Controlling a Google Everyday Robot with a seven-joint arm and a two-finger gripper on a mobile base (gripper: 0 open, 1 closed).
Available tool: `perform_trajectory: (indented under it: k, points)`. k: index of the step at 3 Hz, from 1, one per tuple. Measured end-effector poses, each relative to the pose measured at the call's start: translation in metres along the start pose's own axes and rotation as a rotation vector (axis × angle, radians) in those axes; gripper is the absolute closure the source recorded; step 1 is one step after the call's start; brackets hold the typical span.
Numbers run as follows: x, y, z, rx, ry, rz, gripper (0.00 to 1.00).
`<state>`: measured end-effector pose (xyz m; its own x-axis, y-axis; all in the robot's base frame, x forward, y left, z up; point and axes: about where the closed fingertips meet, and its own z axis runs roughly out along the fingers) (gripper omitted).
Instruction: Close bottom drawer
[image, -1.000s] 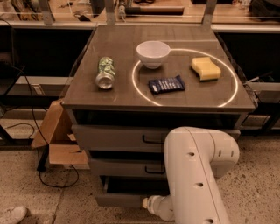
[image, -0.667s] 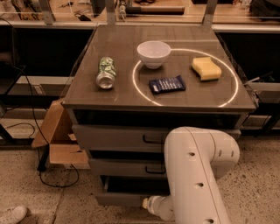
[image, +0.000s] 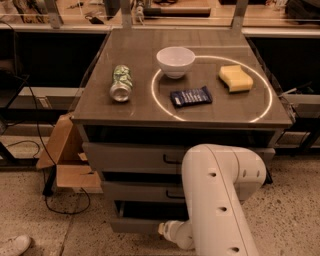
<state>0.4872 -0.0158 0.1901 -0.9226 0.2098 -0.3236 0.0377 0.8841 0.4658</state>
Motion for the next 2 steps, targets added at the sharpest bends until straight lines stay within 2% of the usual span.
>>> perform_trajectory:
  k: [1, 2]
  points:
    - [-0.029, 0.0333, -0.0071, -0.059, -0.065, -0.005, 1.0]
    - [-0.029, 0.0332, -0.0072, -0.059, -0.065, -0.005, 1.0]
